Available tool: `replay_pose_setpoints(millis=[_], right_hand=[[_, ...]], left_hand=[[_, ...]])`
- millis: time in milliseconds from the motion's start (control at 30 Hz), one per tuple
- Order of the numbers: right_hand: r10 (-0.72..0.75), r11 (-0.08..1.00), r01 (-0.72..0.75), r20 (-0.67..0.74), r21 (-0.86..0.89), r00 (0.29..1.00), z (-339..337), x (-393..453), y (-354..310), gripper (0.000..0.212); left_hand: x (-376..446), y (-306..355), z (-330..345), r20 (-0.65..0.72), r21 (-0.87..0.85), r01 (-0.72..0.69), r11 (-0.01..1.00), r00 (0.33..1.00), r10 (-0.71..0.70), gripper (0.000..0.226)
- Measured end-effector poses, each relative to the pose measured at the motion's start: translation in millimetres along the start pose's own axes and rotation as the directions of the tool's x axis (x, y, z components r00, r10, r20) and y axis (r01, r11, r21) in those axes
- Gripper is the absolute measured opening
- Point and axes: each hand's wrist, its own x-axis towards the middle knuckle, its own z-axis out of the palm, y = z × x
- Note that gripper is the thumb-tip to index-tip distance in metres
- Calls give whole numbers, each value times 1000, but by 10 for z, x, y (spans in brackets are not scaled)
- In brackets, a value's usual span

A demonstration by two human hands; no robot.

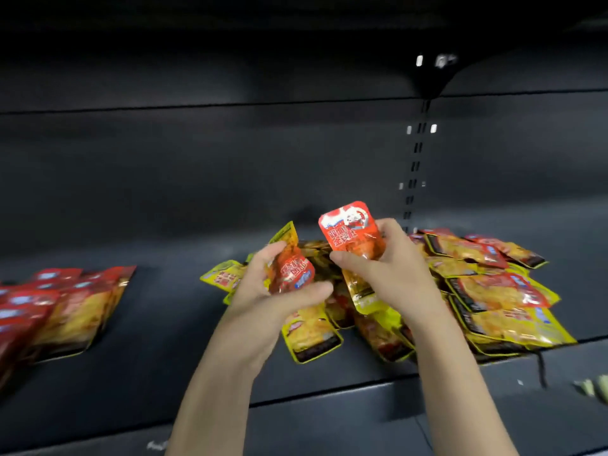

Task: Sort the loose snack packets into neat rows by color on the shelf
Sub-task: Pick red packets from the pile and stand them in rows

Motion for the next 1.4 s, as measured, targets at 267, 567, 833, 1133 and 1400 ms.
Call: replay_pose_setpoints(millis=[267, 567, 833, 1133, 1400], right_hand=[[-11, 989, -7, 118, 149, 993, 904, -245, -330, 36], [-23, 990, 5, 127, 140, 992, 1567, -441, -636, 36], [15, 992, -28, 108, 121, 994, 2225, -617, -905, 28], [79, 990, -55, 188, -129, 979, 2698, -800, -971, 18], [226, 971, -237, 244, 18, 943, 3042, -592, -1010, 21]], left_hand=[[-247, 144, -862, -177, 66, -102, 993, 978, 112, 37], [-436, 382, -1696, -344, 368, -180, 912, 885, 313, 14], [-598, 702, -2391, -506, 210, -201, 957, 815, 282, 27], [-635, 773, -3081, -535, 131, -236, 963, 801, 269, 34], [-639, 736, -3359, -591, 78, -195, 978, 781, 203, 42]])
